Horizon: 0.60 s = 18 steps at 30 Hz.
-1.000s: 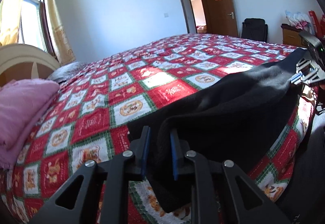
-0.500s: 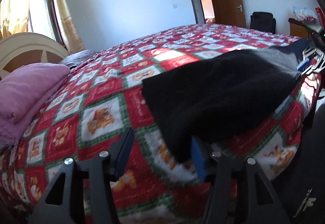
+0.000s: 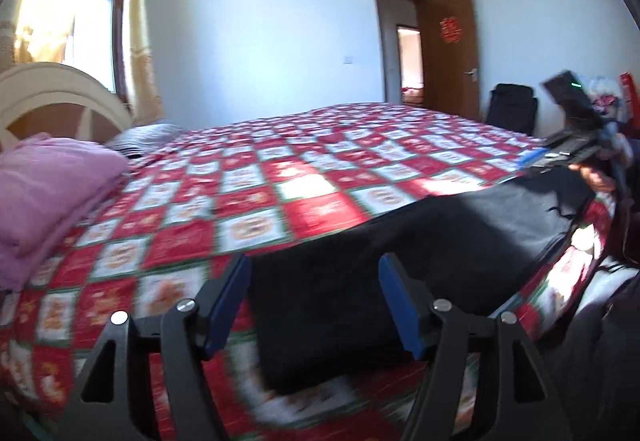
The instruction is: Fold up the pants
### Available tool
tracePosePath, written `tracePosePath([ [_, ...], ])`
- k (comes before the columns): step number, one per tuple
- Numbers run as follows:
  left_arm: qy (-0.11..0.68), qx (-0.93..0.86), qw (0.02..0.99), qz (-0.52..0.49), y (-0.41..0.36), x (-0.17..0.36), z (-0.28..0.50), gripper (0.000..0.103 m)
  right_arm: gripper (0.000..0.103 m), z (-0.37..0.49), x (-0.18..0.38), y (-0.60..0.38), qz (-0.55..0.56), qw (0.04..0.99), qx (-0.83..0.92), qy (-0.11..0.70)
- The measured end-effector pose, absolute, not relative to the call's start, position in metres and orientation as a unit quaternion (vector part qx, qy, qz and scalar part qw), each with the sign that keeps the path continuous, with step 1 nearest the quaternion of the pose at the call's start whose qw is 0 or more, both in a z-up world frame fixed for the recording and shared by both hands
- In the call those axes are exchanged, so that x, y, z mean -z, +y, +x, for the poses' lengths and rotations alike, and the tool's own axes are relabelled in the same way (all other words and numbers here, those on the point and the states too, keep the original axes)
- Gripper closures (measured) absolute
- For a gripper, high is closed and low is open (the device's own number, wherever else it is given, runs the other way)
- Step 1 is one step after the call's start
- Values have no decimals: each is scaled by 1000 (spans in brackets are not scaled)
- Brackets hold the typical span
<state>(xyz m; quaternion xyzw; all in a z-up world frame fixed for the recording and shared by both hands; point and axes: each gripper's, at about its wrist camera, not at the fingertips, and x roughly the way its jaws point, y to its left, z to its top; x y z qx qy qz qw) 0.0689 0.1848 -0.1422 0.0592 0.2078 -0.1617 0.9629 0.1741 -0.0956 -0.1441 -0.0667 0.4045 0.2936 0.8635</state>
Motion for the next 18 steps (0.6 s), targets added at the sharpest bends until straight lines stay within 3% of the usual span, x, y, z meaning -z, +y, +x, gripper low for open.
tracePosePath([
  [8, 294, 224, 924, 99, 128, 202, 92, 33, 54, 264, 176, -39, 47, 819, -309, 481],
  [11, 289, 226, 926, 88, 130, 211, 86, 33, 57, 285, 198, -29, 98, 788, -314, 520],
  [15, 288, 231, 926, 79, 132, 211, 85, 33, 95, 292, 214, -18, 149, 748, -334, 553],
  [18, 283, 226, 928, 84, 131, 210, 83, 33, 98, 281, 202, -9, 116, 773, -321, 534],
])
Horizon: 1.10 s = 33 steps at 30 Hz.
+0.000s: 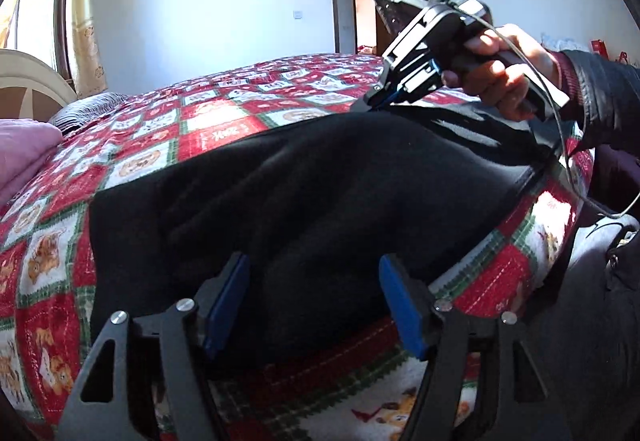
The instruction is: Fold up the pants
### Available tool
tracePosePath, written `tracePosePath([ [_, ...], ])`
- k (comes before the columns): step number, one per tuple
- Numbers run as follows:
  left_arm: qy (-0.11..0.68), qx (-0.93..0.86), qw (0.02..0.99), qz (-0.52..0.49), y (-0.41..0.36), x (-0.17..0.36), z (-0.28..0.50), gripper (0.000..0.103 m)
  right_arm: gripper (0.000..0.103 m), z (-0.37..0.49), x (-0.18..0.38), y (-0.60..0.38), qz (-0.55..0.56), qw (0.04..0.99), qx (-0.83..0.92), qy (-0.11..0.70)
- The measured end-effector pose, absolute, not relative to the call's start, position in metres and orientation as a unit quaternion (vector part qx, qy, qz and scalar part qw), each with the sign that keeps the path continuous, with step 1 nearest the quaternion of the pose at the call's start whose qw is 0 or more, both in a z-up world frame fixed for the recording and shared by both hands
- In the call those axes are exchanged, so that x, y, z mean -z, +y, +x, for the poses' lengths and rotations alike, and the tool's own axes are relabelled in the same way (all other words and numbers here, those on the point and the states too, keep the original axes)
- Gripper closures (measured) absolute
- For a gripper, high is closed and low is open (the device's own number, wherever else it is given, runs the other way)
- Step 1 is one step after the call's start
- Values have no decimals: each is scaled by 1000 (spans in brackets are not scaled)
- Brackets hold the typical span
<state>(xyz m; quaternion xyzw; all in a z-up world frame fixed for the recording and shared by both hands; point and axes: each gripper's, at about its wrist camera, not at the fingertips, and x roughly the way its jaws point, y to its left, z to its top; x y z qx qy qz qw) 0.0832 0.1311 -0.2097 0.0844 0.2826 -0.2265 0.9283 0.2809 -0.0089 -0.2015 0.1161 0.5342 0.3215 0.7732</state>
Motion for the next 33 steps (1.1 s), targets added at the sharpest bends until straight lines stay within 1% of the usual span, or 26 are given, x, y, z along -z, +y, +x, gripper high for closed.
tracePosePath([
  [3, 268, 213, 937, 68, 137, 202, 85, 32, 99, 278, 181, -12, 102, 807, -300, 499],
  [4, 267, 207, 939, 60, 141, 200, 87, 26, 99, 283, 181, -12, 102, 808, -295, 500],
  [5, 274, 202, 939, 54, 145, 201, 90, 24, 99, 288, 185, -11, 100, 807, -290, 505],
  [9, 283, 200, 937, 38, 149, 202, 90, 24, 101, 292, 205, -11, 59, 825, -250, 503],
  [13, 276, 212, 936, 52, 137, 188, 84, 23, 100, 280, 198, -51, 106, 827, -248, 494],
  [14, 273, 217, 935, 57, 132, 185, 84, 23, 97, 272, 191, -65, 107, 832, -244, 487],
  [16, 267, 230, 934, 63, 121, 175, 85, 23, 79, 253, 178, -100, 103, 843, -229, 476],
  [17, 266, 241, 931, 63, 112, 170, 88, 23, 56, 246, 172, -118, 106, 845, -223, 474],
  [18, 266, 247, 929, 63, 106, 167, 91, 23, 45, 236, 166, -142, 117, 847, -215, 472],
  [21, 263, 282, 920, 73, 77, 158, 100, 23, 45, 201, 144, -219, 138, 862, -173, 457],
  [27, 258, 354, 893, 104, 5, 148, 117, 23, 45, 131, 98, -368, 136, 904, -14, 404],
  [33, 266, 415, 858, 142, -59, 154, 114, 23, 45, 83, 82, -487, 201, 900, 109, 370],
])
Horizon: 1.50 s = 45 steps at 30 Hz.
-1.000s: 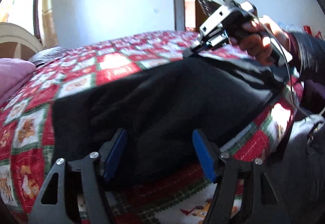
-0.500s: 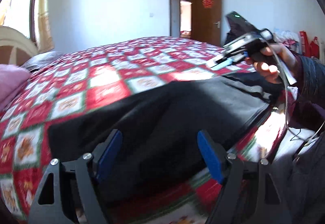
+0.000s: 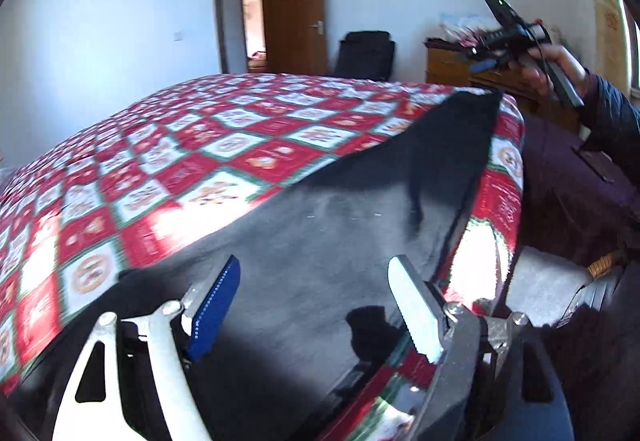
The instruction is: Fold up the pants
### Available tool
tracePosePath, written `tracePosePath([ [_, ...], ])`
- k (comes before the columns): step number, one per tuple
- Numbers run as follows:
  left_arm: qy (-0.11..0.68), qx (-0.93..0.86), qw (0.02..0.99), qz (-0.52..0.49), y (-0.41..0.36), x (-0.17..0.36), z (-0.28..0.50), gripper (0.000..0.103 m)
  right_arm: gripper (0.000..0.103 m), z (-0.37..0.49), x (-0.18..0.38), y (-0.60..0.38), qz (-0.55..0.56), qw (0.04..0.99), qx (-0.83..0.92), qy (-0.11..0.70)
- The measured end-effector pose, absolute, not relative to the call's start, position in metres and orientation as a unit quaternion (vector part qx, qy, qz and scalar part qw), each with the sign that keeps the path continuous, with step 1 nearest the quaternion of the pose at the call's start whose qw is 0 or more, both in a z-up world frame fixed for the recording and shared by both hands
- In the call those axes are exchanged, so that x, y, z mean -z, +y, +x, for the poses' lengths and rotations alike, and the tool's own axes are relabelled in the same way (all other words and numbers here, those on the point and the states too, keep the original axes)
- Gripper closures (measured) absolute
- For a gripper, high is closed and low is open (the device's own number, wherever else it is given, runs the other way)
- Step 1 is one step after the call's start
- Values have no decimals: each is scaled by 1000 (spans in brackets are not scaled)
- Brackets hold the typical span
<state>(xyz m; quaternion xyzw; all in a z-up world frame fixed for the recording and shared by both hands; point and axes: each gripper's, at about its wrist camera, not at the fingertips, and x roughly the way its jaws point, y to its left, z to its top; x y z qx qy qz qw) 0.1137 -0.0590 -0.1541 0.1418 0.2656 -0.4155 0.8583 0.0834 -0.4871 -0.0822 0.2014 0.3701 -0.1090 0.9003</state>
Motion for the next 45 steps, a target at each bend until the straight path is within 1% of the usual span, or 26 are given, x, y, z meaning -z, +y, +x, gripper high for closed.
tracePosePath([
  [3, 278, 428, 848, 145, -77, 162, 109, 23, 45, 71, 88, -527, 235, 894, 133, 359],
  [7, 293, 429, 843, 137, -85, 172, 106, 23, 45, 74, 106, -546, 249, 885, 133, 371],
  [11, 313, 421, 841, 133, -86, 183, 108, 23, 53, 88, 126, -550, 237, 881, 114, 393],
  [13, 318, 418, 841, 130, -83, 187, 110, 23, 53, 100, 136, -549, 234, 876, 104, 409],
  [14, 317, 420, 841, 126, -82, 187, 110, 23, 60, 104, 141, -550, 239, 873, 99, 414],
  [15, 318, 421, 841, 125, -83, 187, 110, 23, 82, 109, 144, -549, 239, 871, 94, 418],
  [16, 318, 421, 840, 125, -83, 186, 110, 23, 91, 110, 145, -549, 233, 873, 97, 418],
  [18, 316, 420, 841, 131, -84, 187, 110, 23, 95, 109, 139, -549, 232, 878, 96, 407],
  [22, 308, 420, 842, 140, -84, 189, 109, 23, 96, 96, 122, -554, 232, 892, 127, 366],
  [24, 308, 420, 843, 138, -84, 190, 109, 23, 103, 95, 125, -558, 212, 890, 163, 369],
  [25, 308, 420, 843, 137, -84, 190, 110, 23, 103, 96, 130, -560, 199, 887, 173, 380],
  [27, 307, 419, 843, 137, -85, 190, 109, 23, 102, 93, 139, -567, 213, 877, 167, 398],
  [32, 295, 428, 845, 128, -86, 179, 99, 23, 101, 47, 120, -569, 258, 878, 179, 362],
  [34, 284, 435, 843, 137, -91, 175, 93, 22, 96, 31, 112, -559, 264, 882, 168, 354],
  [35, 282, 438, 841, 146, -96, 175, 90, 22, 79, 25, 109, -552, 262, 882, 163, 356],
  [36, 280, 438, 840, 155, -101, 175, 89, 22, 50, 19, 107, -545, 266, 882, 152, 358],
  [37, 279, 436, 840, 162, -106, 176, 88, 23, 38, 14, 106, -539, 277, 883, 133, 356],
  [38, 279, 437, 839, 166, -109, 177, 88, 23, 33, 10, 106, -532, 285, 884, 119, 351],
  [41, 274, 431, 841, 179, -117, 179, 87, 24, 34, 0, 111, -522, 300, 880, 119, 348],
  [43, 274, 439, 837, 175, -118, 178, 87, 28, 52, 2, 118, -518, 317, 875, 99, 353],
  [44, 275, 441, 836, 176, -119, 178, 87, 29, 64, 5, 123, -517, 325, 869, 92, 361],
  [45, 277, 442, 834, 180, -121, 180, 87, 29, 65, 9, 129, -517, 332, 863, 90, 369],
])
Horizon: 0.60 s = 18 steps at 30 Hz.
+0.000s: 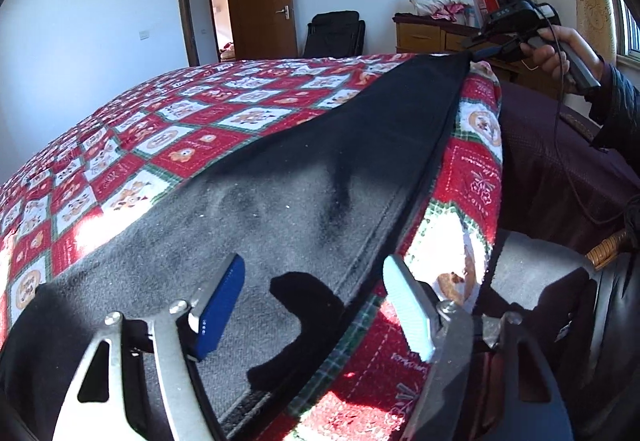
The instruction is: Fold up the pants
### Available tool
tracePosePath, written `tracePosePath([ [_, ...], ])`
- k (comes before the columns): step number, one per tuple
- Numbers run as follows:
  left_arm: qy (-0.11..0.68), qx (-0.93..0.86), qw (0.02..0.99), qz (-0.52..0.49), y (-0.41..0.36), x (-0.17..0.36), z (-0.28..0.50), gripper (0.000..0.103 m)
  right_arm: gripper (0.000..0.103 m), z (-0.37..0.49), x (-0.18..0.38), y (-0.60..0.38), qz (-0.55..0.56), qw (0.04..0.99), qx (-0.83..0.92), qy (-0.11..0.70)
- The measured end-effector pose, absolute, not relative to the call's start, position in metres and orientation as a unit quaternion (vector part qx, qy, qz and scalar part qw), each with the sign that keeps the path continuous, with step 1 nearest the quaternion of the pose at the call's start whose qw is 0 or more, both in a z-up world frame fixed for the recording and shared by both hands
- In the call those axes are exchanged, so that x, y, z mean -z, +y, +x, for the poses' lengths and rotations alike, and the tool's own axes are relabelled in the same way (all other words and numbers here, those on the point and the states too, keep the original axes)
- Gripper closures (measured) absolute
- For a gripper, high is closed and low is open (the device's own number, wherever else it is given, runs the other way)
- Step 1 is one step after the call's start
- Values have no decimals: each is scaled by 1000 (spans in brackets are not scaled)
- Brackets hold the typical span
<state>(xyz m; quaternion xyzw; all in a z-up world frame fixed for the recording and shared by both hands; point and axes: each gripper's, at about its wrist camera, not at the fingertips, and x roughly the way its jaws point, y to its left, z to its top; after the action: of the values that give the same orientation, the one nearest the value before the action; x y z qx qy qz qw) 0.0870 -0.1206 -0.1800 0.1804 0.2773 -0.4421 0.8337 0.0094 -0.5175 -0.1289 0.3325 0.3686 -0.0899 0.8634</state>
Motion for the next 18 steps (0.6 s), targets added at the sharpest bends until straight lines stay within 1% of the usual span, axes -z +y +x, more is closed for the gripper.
tracePosePath([
  [1, 280, 442, 832, 184, -122, 182, 87, 29, 65, 13, 135, -518, 339, 859, 89, 373],
  [2, 284, 440, 831, 189, -123, 186, 88, 29, 68, 18, 138, -519, 343, 858, 87, 373],
  [3, 289, 438, 830, 189, -124, 189, 90, 29, 82, 21, 139, -520, 343, 859, 91, 368],
  [4, 293, 437, 830, 186, -124, 192, 91, 29, 89, 23, 137, -521, 340, 864, 98, 359],
  [5, 291, 439, 831, 180, -123, 193, 92, 29, 94, 22, 131, -522, 331, 872, 110, 343],
  [9, 291, 440, 831, 178, -121, 191, 90, 29, 96, 12, 112, -521, 294, 898, 139, 296],
  [14, 285, 435, 833, 188, -123, 192, 87, 29, 95, 8, 135, -526, 279, 886, 155, 338],
  [15, 285, 435, 833, 189, -124, 192, 87, 29, 88, 5, 138, -527, 283, 883, 158, 340],
  [16, 286, 434, 833, 190, -124, 192, 86, 29, 80, 0, 137, -528, 282, 884, 168, 334],
  [17, 285, 434, 833, 191, -123, 191, 86, 29, 57, -6, 135, -529, 279, 885, 179, 326],
  [18, 284, 435, 833, 191, -123, 190, 85, 29, 49, -10, 131, -527, 275, 888, 186, 317],
])
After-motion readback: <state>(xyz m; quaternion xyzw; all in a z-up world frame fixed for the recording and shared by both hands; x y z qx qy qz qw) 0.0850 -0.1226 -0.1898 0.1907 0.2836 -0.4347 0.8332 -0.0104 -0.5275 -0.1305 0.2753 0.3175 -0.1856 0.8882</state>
